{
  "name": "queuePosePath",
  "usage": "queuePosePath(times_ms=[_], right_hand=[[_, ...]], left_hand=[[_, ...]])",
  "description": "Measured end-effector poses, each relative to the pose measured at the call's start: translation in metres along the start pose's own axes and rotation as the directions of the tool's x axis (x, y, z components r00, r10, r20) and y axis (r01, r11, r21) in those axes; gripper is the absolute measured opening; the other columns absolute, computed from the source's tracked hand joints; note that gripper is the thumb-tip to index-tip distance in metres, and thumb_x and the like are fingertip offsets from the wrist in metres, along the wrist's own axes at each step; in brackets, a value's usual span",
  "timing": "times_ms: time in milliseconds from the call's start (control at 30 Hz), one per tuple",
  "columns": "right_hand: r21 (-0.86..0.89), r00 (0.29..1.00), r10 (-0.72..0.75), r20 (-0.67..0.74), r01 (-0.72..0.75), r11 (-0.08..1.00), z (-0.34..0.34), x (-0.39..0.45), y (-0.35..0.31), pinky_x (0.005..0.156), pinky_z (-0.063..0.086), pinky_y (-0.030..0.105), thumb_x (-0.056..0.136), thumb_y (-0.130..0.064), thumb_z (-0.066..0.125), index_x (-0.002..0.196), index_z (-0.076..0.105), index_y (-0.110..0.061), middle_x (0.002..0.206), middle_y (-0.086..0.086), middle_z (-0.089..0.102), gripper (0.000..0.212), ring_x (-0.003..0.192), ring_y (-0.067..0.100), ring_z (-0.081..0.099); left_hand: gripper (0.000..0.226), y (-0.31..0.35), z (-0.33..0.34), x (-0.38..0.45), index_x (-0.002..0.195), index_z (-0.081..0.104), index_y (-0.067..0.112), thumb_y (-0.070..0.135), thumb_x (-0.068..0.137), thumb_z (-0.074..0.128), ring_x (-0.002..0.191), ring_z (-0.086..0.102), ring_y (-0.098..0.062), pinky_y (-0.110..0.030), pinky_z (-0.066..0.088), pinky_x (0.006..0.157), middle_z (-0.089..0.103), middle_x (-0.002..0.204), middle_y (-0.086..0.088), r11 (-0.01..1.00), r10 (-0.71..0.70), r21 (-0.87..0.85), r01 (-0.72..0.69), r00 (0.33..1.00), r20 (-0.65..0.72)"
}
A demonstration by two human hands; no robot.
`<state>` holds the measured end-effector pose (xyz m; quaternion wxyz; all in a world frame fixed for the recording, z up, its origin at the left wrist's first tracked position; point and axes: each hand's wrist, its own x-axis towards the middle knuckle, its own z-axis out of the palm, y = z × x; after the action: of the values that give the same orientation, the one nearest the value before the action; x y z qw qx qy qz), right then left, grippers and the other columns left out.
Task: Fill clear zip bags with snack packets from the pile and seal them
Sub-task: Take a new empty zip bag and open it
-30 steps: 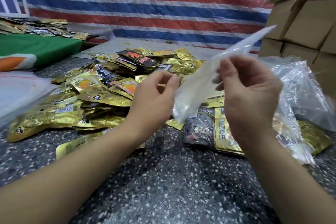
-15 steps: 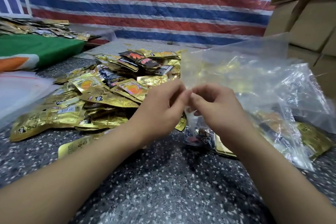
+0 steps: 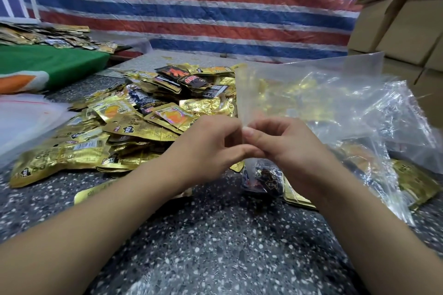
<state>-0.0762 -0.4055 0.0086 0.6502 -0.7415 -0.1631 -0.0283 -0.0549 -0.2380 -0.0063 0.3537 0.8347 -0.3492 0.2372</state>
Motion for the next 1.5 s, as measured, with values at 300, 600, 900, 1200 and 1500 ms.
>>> queuePosePath(times_ms=[300,600,900,1200,1500], right_hand=[[0.058,0.994,0.091,0.053,-0.094,0.994,-0.008,0.002,-0.002,0.074,0.047,0.032,0.068,-0.031,0.071,0.082,0.068,-0.005,0.073,0.006,0.064,0.030,0.073,0.017,0.060],[-0.025,0.889,-0.044,-0.456,0.037,0.999,-0.023,0.008,-0.008,0.040,0.041,0.020,0.091,-0.011,0.062,0.074,0.054,-0.008,0.053,0.001,0.052,0.019,0.046,0.015,0.051],[-0.179,0.850,-0.137,-0.510,0.051,0.983,-0.014,0.009,0.002,0.038,0.044,0.026,0.075,-0.024,0.054,0.061,0.041,-0.015,0.048,0.001,0.040,0.021,0.037,0.018,0.058],[0.116,0.892,0.055,-0.448,-0.003,0.993,-0.012,0.011,0.001,0.041,0.047,0.025,0.090,-0.008,0.049,0.068,0.042,-0.012,0.044,-0.003,0.043,0.023,0.038,0.017,0.056],[-0.407,0.807,-0.125,-0.577,-0.151,0.901,-0.040,0.011,-0.005,0.054,0.040,0.029,0.070,-0.034,0.053,0.072,0.046,-0.019,0.066,-0.003,0.052,0.017,0.061,0.020,0.059]], left_hand=[[0.030,0.005,-0.001,0.000,0.065,0.062,0.033,0.016,0.087,0.072,0.054,0.055,-0.023,-0.039,0.045,0.049,0.063,0.060,-0.009,0.972,-0.070,-0.223,0.080,0.996,0.052],[0.033,-0.004,-0.023,0.009,0.077,0.068,0.018,0.024,0.103,0.048,0.051,0.060,-0.014,-0.022,0.047,0.049,0.063,0.056,-0.004,0.690,-0.524,-0.533,0.490,0.846,0.099],[0.041,0.013,-0.001,-0.002,0.134,0.056,0.030,0.018,0.095,0.057,0.049,0.041,0.003,-0.018,0.036,0.051,0.056,0.069,0.014,0.999,0.045,0.023,-0.043,0.993,-0.111],[0.046,0.028,-0.002,-0.010,0.094,0.064,0.029,0.070,0.084,0.046,0.054,0.049,-0.005,-0.025,0.041,0.050,0.057,0.062,0.009,0.962,0.082,0.254,-0.101,0.993,0.082],[0.024,0.016,-0.007,-0.002,0.079,0.051,0.018,0.034,0.096,0.046,0.063,0.040,-0.009,-0.030,0.035,0.057,0.045,0.069,0.009,0.996,0.059,0.070,-0.058,0.998,-0.006]])
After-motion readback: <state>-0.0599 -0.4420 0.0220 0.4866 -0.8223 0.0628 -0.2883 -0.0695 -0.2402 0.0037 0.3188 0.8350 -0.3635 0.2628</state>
